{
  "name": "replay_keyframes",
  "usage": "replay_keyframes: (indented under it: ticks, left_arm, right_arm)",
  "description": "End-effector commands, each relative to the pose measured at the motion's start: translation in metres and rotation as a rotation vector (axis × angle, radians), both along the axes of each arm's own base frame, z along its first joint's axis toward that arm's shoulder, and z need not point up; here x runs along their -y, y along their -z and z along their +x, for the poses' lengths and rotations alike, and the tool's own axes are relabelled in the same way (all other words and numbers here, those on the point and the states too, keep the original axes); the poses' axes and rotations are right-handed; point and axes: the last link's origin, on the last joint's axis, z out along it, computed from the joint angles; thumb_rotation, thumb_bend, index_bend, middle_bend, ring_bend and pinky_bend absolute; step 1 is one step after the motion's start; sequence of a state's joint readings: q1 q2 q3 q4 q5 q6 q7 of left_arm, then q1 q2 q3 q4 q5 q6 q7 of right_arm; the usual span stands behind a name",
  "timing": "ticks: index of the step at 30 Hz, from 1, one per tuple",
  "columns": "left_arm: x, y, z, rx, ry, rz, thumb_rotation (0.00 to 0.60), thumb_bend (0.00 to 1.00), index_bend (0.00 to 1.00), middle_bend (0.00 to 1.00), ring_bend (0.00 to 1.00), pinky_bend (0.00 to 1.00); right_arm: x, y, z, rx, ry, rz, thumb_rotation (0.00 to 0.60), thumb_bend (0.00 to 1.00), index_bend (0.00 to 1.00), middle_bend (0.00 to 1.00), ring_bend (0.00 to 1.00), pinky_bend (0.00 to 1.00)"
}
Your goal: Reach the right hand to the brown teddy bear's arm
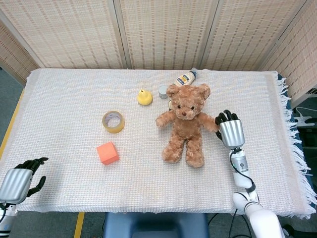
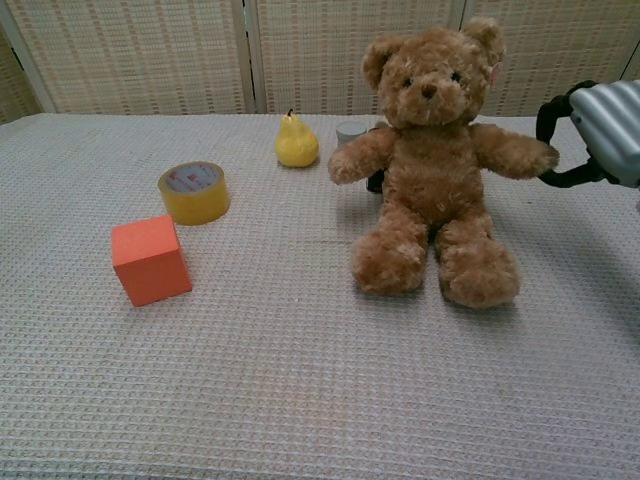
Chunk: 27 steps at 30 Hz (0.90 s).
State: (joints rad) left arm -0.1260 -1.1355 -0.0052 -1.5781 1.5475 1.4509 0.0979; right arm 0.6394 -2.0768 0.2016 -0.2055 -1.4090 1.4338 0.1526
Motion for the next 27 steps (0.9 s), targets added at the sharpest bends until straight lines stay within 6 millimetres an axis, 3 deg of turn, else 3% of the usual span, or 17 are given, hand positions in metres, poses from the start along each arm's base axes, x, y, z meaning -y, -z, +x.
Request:
replay_keyframes:
  ticks: [1,19,23,27]
  left_arm:
    - [0.0,0.0,0.0,0.0,0.001,-0.001,0.6,0.4,0.24,0.33,0.33,0.49]
    - [-0.001,0.001,-0.001,-0.004,-0.005,-0.007,0.6,0.4,0.24,0.33,0.33,0.49]
    - [-0.001,0.001,0.0,-0.005,-0.003,-0.005,0.6,0.4,0.24,0.33,0.33,0.49]
    - [0.0,0.002,0.0,-0.008,-0.004,-0.006,0.6,0.4,0.24,0.33,0.33,0.49]
  right_arm:
    - [0.003,-0.008,0.003,0.029,-0.015,-0.033,0.6,0.17,0.61,0.47,0.3,0.48]
    - [-0.005,0.008,-0.011,0.003,0.034,0.061,0.6,0.17,0.58,0.47,0.3,0.48]
    - [-0.016,0.003,-0.026,0.074,0.051,0.097,0.6,0.17,0.39,0.42,0.21,0.46]
    - [-0.046,-0.011,-0.045,0.12,0.079,0.146,0.6,0.17,0.13,0.21,0.03,0.25]
